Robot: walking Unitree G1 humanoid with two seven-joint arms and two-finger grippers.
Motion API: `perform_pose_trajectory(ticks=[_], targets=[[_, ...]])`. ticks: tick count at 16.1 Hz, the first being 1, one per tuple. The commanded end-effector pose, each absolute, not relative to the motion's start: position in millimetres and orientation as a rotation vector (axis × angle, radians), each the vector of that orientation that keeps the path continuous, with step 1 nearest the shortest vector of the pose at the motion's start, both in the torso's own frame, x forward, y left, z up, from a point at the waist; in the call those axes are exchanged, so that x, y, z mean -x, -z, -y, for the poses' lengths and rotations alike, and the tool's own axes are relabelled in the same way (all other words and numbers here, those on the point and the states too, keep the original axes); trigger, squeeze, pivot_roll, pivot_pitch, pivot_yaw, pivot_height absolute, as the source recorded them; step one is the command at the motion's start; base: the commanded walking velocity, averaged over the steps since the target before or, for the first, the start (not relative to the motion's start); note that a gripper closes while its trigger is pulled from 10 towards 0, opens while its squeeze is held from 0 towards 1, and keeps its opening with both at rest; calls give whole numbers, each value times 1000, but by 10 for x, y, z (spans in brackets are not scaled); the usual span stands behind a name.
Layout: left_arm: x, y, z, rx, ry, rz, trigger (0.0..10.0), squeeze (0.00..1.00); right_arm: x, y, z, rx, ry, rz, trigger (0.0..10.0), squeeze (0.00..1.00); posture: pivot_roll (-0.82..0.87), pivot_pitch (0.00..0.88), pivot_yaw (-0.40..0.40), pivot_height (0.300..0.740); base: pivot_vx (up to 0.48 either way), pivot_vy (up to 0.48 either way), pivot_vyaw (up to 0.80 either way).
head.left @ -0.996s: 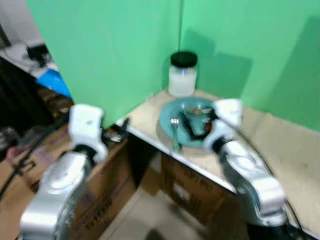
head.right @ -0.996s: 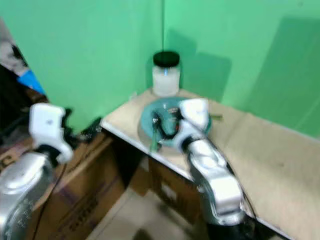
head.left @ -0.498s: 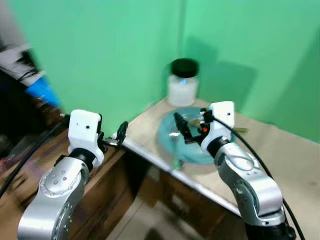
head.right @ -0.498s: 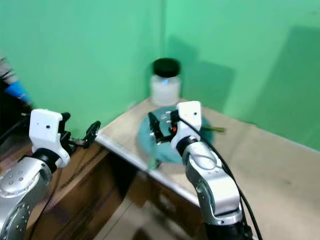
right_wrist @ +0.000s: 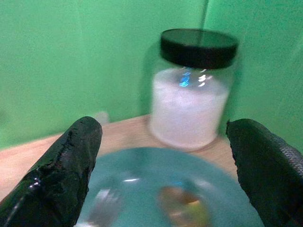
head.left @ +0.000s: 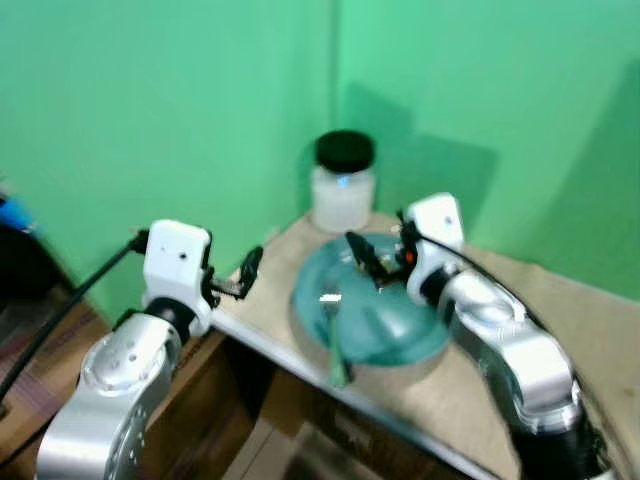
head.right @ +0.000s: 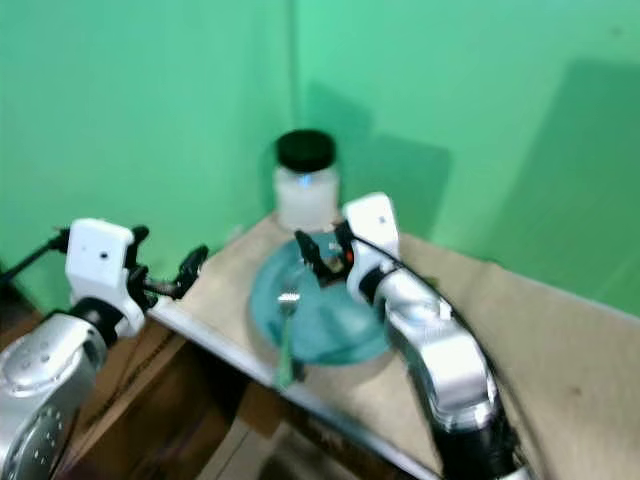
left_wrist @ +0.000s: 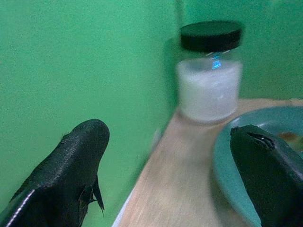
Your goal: Setting the table
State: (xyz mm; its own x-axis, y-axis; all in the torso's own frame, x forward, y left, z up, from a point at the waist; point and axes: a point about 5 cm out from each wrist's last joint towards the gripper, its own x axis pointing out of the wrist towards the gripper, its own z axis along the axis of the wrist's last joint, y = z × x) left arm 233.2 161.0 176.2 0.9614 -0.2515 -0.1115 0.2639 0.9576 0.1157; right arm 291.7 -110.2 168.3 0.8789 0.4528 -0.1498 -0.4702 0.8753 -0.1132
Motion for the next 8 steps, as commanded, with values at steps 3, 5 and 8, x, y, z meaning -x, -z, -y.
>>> perform_pose_trajectory(ticks=[3,5,8], targets=[[-2297,-1756,-1518,-170,393,-93,10000,0,-3088,-1625,1246,284,-565,-217,10000,1000,-41,0,46,740,0,0,0],[-2280,-1705,-1536,-216,455,-124,10000,0,-3180,-1535,1277,357,-678,-349,10000,651,-44,0,40,740,0,0,0],[-2256,-1632,-1562,-258,559,-185,10000,0,-3333,-1429,1312,456,-712,-445,10000,0,-49,0,38,740,0,0,0]])
